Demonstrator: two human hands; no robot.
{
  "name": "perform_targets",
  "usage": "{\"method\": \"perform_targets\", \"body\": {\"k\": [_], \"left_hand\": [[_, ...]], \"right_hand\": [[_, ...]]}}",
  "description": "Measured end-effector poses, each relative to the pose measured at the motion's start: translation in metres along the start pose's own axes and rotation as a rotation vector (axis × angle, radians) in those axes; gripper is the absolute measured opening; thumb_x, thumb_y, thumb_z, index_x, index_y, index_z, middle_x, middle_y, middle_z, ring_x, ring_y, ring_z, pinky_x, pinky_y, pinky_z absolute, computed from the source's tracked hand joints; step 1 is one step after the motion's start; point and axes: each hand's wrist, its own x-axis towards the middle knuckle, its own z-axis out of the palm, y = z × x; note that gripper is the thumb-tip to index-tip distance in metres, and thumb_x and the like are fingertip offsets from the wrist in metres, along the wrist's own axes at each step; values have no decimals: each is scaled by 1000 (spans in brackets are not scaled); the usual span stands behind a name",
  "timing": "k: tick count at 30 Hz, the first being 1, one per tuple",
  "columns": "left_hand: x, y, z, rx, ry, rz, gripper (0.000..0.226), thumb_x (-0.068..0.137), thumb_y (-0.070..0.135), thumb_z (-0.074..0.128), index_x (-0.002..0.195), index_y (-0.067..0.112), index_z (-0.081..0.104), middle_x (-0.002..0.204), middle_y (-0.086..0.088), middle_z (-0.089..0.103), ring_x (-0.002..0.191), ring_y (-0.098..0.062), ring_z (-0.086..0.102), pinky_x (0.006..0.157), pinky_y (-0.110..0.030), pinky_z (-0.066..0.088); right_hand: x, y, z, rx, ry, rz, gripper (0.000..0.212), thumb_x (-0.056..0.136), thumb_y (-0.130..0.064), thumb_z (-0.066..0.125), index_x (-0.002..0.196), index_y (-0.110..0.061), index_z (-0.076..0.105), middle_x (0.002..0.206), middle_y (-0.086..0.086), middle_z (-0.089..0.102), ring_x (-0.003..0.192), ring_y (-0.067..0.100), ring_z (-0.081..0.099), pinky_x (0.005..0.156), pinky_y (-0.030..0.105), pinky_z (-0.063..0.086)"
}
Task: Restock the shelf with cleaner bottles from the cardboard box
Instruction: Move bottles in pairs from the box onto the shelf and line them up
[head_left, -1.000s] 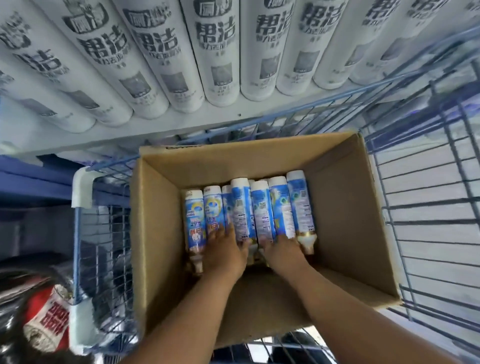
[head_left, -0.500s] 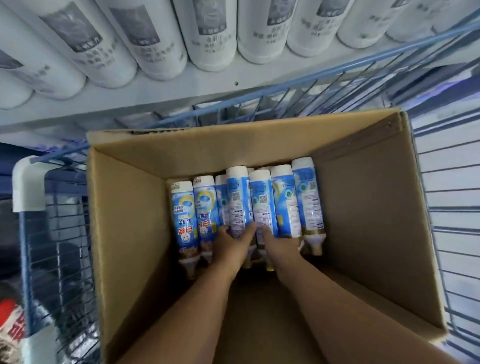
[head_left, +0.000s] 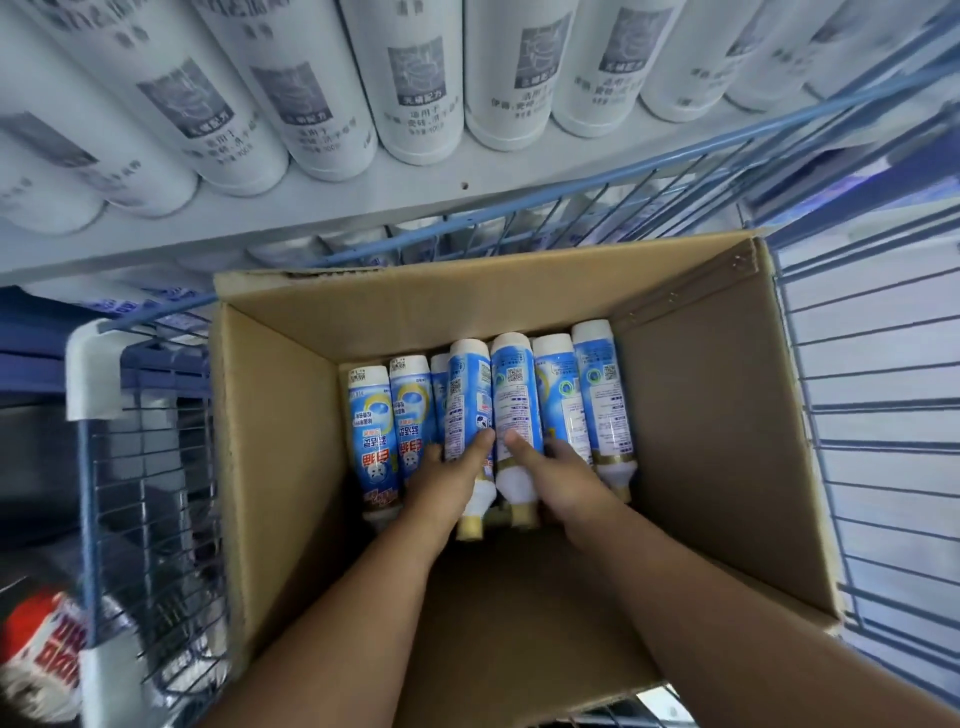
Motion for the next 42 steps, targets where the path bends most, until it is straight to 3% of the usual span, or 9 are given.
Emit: {"method": "perform_targets", "body": {"k": [4,8,14,18,22,27,34,38,42], "left_hand": [[-31,19,-16,-66,-24,-13,80,65,80,64,125,27,58,115,5,65,106,-22,62,101,-43,48],[-67,21,-30,-142,6,8,101,44,96,62,120,29,61,110,6,67,107,-23,64,100,-46,49],[-170,38,-69,-327,-31,153,89,52,74,76,122,23,60,108,0,75,95,-20,73,92,-45,57],[-235,52,-98,-414,-50,247,54,76,55,78,110,15,66,92,-5,79,86,-25,76,86,-49,60],[-283,58,-123,-518,-31,378,60,72,58,80,114,17,66,97,-8,78,90,-28,76,88,-56,57],[-340,76,-156,-551,24,540,61,68,62,80,110,19,73,99,-4,78,94,-24,75,95,-51,55],[-415,114,-200,-560,61,756,42,84,50,71,108,15,71,94,-4,79,89,-22,76,87,-43,58],[-437,141,-225,-549,148,906,54,81,54,73,126,30,54,102,1,76,87,-18,75,79,-43,59],[-448,165,-248,-562,141,980,68,65,64,76,124,40,54,107,2,75,92,-20,75,90,-53,57]], "right_hand": [[-28,-23,-6,87,-50,113,59,80,-63,71,116,-16,66,107,6,76,98,28,73,91,49,59],[-79,-35,-13,134,-100,50,49,85,-55,71,114,-16,66,102,6,78,93,25,75,79,40,63],[-172,-50,-22,57,-170,-151,61,76,-61,76,113,-12,71,99,5,79,96,25,75,85,43,61],[-229,-66,-19,41,-214,-253,63,75,-58,77,111,-6,73,101,10,78,97,29,75,86,46,60],[-284,-86,-10,17,-268,-368,79,63,-70,80,106,-4,76,102,21,76,90,34,71,83,46,56],[-350,-115,-8,4,-295,-570,70,66,-64,77,102,-3,77,99,19,77,89,33,73,81,43,57],[-423,-163,2,22,-313,-731,82,64,-67,80,106,2,73,108,31,70,97,46,68,93,63,50],[-451,-193,8,59,-303,-787,57,79,-53,75,107,-3,75,104,21,75,109,45,66,98,58,49],[-468,-222,19,104,-323,-812,51,87,-49,69,111,-4,73,104,18,76,109,44,66,99,55,51]]}}
